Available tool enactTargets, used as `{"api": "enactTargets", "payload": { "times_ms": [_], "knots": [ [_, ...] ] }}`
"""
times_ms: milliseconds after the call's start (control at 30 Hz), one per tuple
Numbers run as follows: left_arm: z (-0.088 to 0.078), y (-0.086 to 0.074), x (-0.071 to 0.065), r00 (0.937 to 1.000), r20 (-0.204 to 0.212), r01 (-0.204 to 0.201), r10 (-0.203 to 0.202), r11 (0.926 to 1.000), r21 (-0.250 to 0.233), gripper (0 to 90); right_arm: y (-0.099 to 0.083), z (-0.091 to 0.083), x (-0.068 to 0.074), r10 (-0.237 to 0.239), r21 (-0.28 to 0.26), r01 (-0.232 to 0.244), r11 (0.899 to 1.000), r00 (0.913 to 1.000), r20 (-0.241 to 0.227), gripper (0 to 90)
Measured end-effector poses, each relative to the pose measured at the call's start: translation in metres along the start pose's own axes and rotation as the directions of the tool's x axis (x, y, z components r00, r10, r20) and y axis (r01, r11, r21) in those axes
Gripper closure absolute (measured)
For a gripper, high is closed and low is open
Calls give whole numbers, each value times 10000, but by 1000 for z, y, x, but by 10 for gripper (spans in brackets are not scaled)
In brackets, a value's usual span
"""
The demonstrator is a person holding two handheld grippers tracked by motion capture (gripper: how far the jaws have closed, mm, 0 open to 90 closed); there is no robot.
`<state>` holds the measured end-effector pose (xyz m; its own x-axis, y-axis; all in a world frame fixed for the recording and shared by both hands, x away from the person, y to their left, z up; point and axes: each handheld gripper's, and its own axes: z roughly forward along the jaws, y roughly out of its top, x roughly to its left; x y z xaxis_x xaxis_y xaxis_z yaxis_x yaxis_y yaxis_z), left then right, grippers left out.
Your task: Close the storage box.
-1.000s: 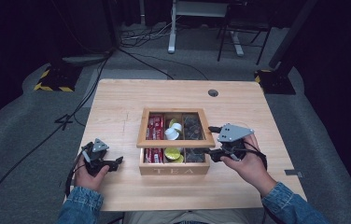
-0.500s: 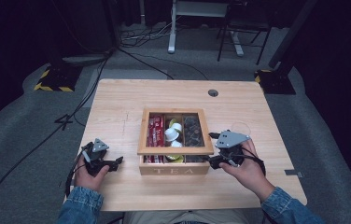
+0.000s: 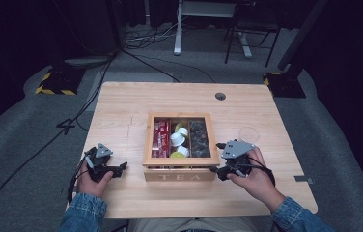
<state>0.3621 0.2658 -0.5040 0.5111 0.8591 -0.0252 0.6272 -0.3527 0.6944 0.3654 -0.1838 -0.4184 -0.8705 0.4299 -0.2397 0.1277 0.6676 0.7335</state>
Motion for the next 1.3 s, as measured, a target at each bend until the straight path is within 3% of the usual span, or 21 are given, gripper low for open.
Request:
{"api": "enactTargets", "payload": {
  "times_ms": [433, 600, 633, 700, 833, 967, 1300],
  "knots": [
    [0, 0, 0, 10000, -11, 14, -14, 10000, -6, 179, -4, 2, 2, 251, 596, -212, 9980, 9975, -658, 205],
    [0, 0, 0, 10000, -7, 6, -6, 10000, -3, 179, -6, 4, 3, 165, 769, -111, 9970, 9974, -697, 205],
    [0, 0, 0, 10000, -17, 8, -8, 10000, -5, 179, -8, 3, 0, 838, 568, -768, 9954, 9876, -1327, 207],
    [0, 0, 0, 10000, -17, 8, -8, 10000, -5, 178, -8, 2, -2, 1010, 567, -932, 9940, 9827, -1553, 218],
    [0, 0, 0, 10000, -13, 9, -9, 10000, -3, 178, -8, 2, -2, 1111, 436, -1056, 9935, 9819, -1537, 221],
    [0, 0, 0, 10000, -25, -28, 28, 10000, 27, 179, -2, 0, -4, 1288, -31, -1311, 9914, 9784, -1618, 237],
    [-8, -8, -2, 10000, -15, 21, -21, 10000, 1, 179, 9, -17, -22, 1584, -858, -1703, 9817, 9787, -1305, 197]
  ]
}}
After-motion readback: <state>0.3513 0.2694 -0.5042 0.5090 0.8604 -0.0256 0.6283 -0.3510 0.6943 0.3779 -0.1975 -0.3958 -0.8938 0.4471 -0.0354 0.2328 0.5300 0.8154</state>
